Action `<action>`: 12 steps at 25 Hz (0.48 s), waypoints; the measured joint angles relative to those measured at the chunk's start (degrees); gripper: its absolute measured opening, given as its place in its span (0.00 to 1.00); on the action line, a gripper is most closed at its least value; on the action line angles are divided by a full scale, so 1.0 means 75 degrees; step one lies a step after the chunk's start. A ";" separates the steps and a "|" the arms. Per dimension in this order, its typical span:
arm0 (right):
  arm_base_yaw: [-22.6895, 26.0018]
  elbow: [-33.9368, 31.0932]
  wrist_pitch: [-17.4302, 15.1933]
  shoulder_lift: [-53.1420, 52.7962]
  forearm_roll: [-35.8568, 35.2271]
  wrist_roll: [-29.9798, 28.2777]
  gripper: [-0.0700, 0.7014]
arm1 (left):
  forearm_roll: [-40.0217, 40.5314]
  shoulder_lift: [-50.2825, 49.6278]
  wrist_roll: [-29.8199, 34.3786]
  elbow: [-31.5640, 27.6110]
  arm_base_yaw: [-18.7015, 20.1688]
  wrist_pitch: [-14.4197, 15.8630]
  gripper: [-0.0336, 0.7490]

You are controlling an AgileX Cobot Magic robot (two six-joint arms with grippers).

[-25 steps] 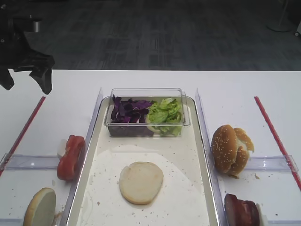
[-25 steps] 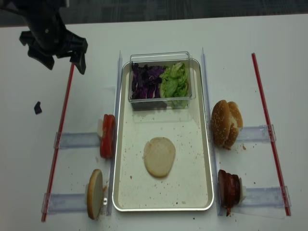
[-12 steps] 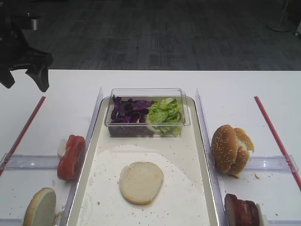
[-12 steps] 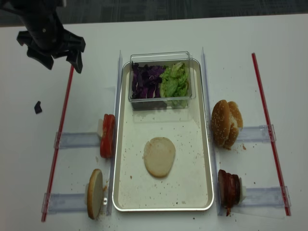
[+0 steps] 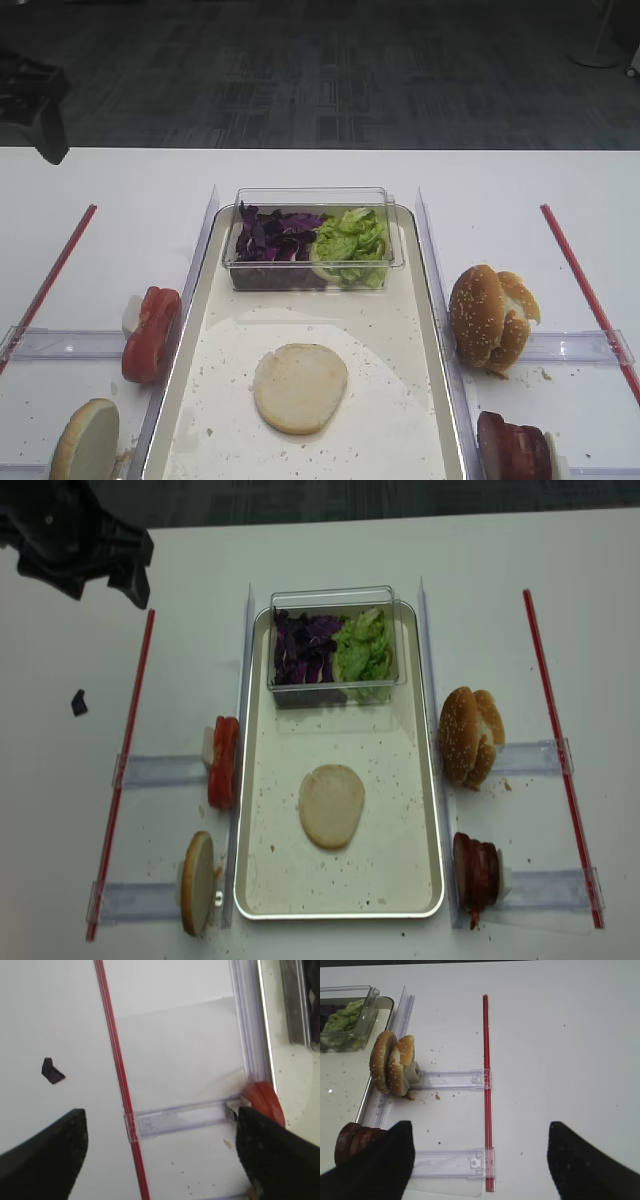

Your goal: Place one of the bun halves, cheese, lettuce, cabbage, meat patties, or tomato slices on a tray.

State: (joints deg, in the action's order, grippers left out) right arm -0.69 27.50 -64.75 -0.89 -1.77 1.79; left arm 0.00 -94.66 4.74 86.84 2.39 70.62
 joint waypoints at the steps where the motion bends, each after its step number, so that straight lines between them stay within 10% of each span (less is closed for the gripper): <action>1: 0.0000 0.0000 0.0000 0.0000 0.0000 0.0000 0.83 | 0.0000 0.0203 0.0000 -0.0160 0.0000 0.0000 0.75; 12: 0.0000 0.0000 0.0000 0.0000 0.0000 0.0000 0.83 | -0.0042 0.3051 0.0243 -0.2388 -0.0005 0.0060 0.75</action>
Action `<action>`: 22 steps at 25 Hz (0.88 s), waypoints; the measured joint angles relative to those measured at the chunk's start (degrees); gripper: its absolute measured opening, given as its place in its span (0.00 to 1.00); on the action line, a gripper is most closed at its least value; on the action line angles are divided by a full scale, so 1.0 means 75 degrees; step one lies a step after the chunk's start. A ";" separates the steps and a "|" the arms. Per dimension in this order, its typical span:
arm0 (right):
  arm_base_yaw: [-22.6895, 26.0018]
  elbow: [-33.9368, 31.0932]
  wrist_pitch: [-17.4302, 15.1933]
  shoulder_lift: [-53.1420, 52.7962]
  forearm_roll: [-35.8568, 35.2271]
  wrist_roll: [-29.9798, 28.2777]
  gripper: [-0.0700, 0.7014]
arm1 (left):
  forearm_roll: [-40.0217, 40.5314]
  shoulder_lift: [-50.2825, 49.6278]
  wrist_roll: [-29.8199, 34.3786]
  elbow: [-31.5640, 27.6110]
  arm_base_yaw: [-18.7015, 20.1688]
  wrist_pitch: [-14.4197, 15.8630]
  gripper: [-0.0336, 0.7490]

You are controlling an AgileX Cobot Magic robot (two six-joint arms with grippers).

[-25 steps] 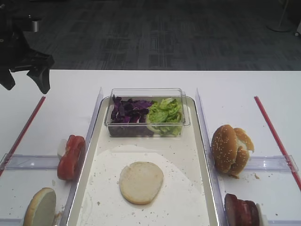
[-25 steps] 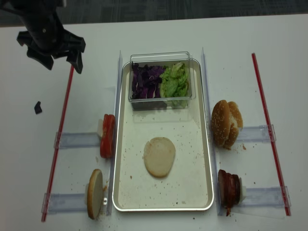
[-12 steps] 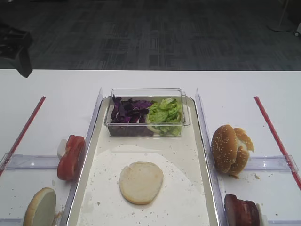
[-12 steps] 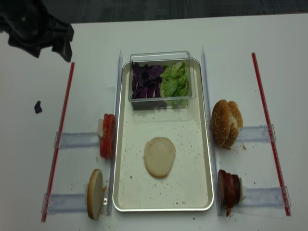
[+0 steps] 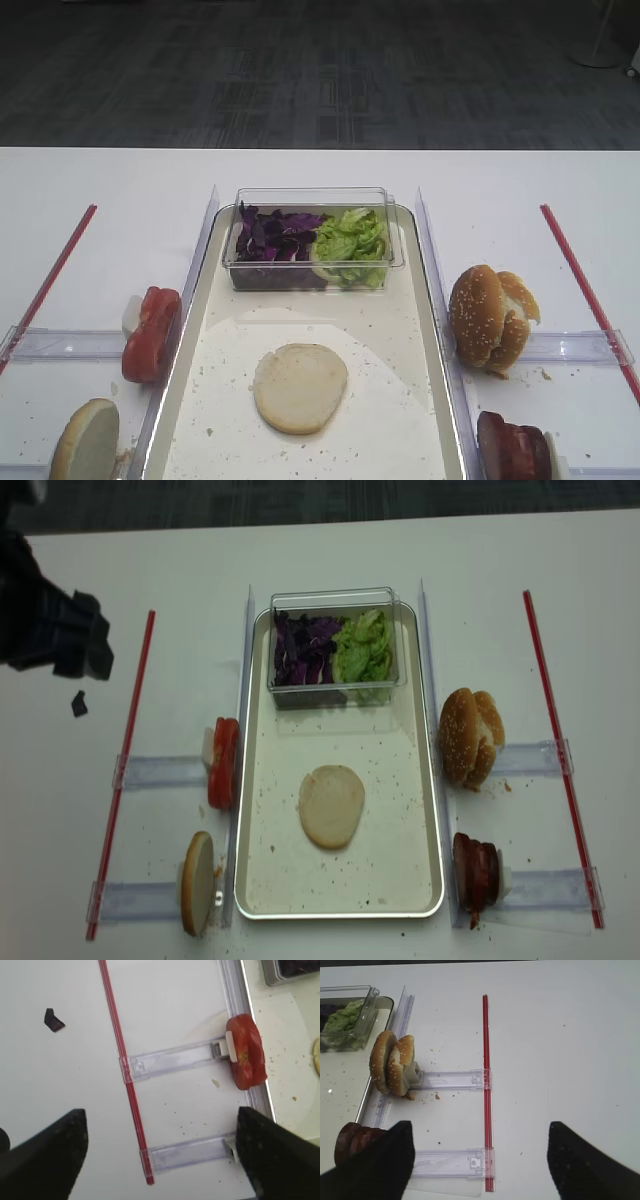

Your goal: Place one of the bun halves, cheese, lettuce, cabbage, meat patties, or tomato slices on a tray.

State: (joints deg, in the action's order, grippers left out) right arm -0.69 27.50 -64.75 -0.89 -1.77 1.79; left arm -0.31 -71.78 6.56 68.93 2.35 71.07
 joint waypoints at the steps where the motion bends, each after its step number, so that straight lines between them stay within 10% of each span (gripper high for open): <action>1: 0.0000 0.0000 0.0000 0.0000 0.0000 0.0000 0.83 | 0.0000 0.0265 0.0000 -0.0208 0.0000 0.0000 0.75; 22: 0.0000 0.0000 0.0000 0.0000 0.0000 -0.0013 0.83 | -0.0376 0.6057 -0.0053 -0.3549 0.0000 0.0170 0.75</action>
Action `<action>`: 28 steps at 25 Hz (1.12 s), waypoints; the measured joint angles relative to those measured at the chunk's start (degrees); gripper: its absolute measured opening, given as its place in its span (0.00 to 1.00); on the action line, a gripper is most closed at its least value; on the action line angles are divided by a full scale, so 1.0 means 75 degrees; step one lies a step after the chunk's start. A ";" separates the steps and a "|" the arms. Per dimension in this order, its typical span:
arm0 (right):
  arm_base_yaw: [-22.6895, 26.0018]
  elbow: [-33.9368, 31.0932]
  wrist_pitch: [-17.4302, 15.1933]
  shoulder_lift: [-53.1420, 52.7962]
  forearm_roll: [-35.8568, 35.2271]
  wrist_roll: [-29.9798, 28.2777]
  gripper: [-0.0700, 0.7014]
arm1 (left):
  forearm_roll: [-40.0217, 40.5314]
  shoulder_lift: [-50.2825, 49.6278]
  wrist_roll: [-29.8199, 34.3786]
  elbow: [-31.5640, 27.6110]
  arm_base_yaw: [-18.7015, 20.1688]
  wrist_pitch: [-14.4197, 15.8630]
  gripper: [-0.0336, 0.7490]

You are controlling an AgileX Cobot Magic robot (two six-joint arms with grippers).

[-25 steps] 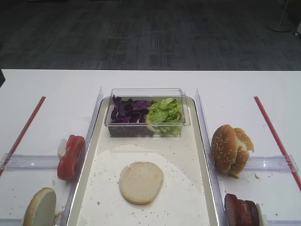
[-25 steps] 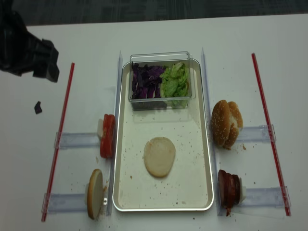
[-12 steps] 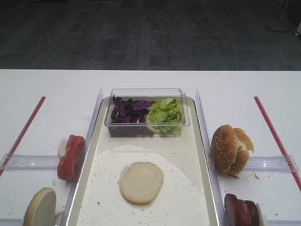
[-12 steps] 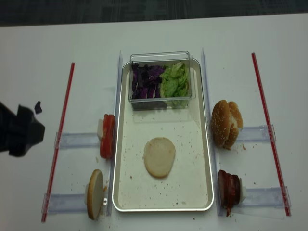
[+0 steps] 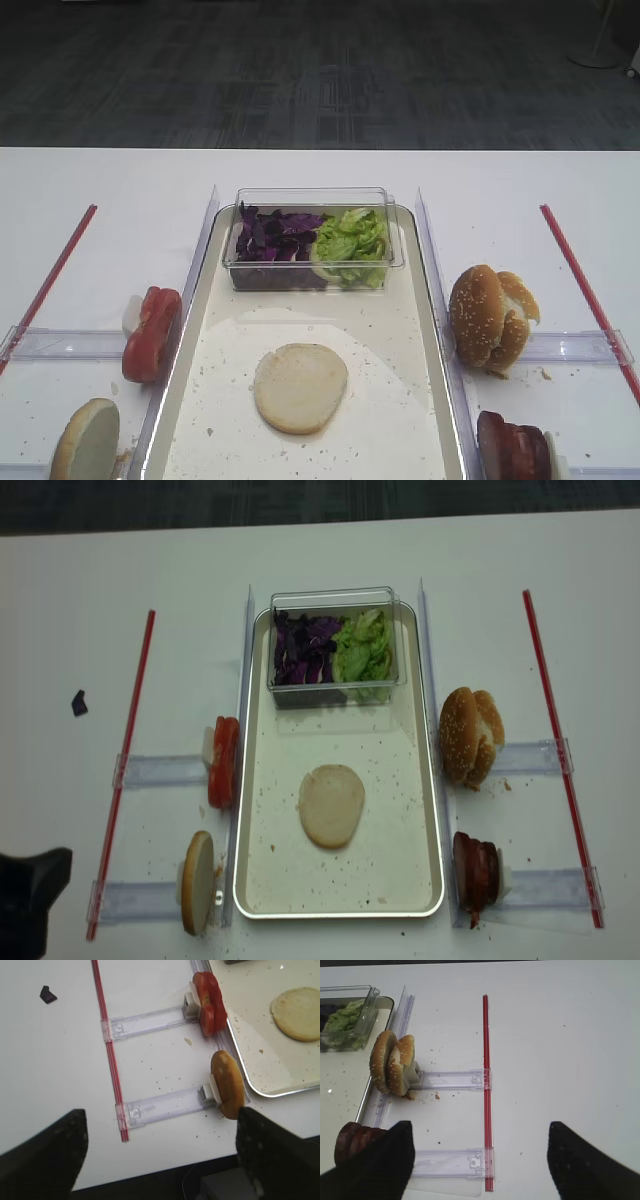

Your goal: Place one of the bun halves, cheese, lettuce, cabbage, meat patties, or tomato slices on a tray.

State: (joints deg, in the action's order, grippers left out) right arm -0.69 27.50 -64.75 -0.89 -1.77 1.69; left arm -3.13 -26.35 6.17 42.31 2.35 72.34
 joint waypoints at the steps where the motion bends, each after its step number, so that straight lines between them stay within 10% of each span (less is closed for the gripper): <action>1: 0.0000 0.0000 0.0000 0.0000 0.0000 0.0000 0.83 | 0.0000 0.0233 0.0000 -0.0129 0.0000 0.0000 0.75; 11: 0.0000 0.0000 0.0000 0.0000 0.0000 0.0000 0.83 | -0.0079 0.1752 -0.0035 -0.1589 -0.0012 -0.0051 0.75; 28: 0.0000 0.0000 0.0000 0.0000 0.0000 0.0014 0.83 | -0.0030 0.2772 -0.0251 -0.1889 -0.0039 -0.0624 0.75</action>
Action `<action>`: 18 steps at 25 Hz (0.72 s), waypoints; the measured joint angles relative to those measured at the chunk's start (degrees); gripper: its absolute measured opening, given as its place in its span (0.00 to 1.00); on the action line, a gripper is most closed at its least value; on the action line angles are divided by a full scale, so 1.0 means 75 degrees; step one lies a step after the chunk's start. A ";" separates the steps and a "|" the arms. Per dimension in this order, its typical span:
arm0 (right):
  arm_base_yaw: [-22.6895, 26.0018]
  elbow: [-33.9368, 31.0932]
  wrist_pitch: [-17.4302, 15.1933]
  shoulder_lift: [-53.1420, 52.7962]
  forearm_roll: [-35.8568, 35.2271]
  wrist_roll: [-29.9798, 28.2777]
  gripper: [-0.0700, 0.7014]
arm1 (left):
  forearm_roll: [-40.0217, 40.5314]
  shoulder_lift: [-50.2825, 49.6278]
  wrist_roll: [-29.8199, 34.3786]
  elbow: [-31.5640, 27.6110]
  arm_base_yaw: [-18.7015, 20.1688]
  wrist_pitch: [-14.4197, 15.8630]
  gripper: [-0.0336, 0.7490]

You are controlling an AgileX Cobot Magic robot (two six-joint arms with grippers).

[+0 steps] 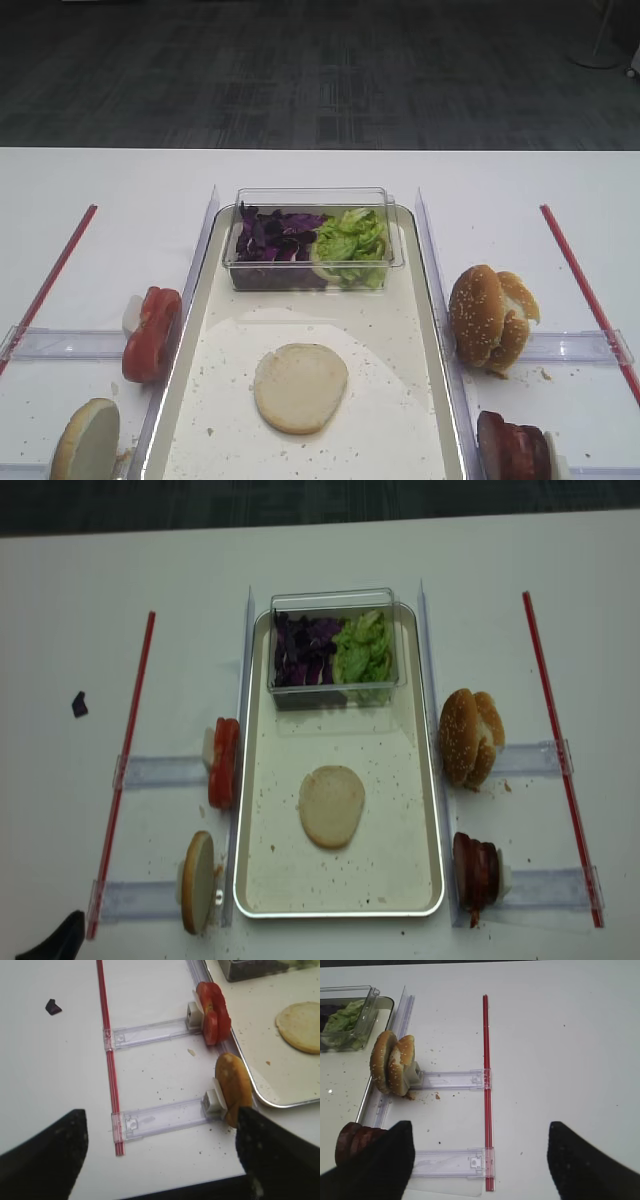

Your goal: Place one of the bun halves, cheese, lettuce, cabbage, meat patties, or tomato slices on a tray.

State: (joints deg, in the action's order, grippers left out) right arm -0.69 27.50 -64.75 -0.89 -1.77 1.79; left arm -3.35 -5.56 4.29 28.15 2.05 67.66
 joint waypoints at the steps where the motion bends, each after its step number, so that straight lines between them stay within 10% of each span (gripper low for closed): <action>1: 0.0000 0.0000 0.0000 0.0000 0.0000 0.0000 0.83 | 0.0030 0.0100 -0.0066 0.0000 0.0000 0.0000 0.75; 18: 0.0000 0.0000 0.0000 0.0000 0.0000 0.0000 0.83 | 0.0579 0.0859 -0.0967 0.0000 0.0000 0.0014 0.75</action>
State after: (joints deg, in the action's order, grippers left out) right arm -0.69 27.50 -64.75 -0.89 -1.77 1.79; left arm 0.99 0.88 -2.96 28.15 2.05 67.77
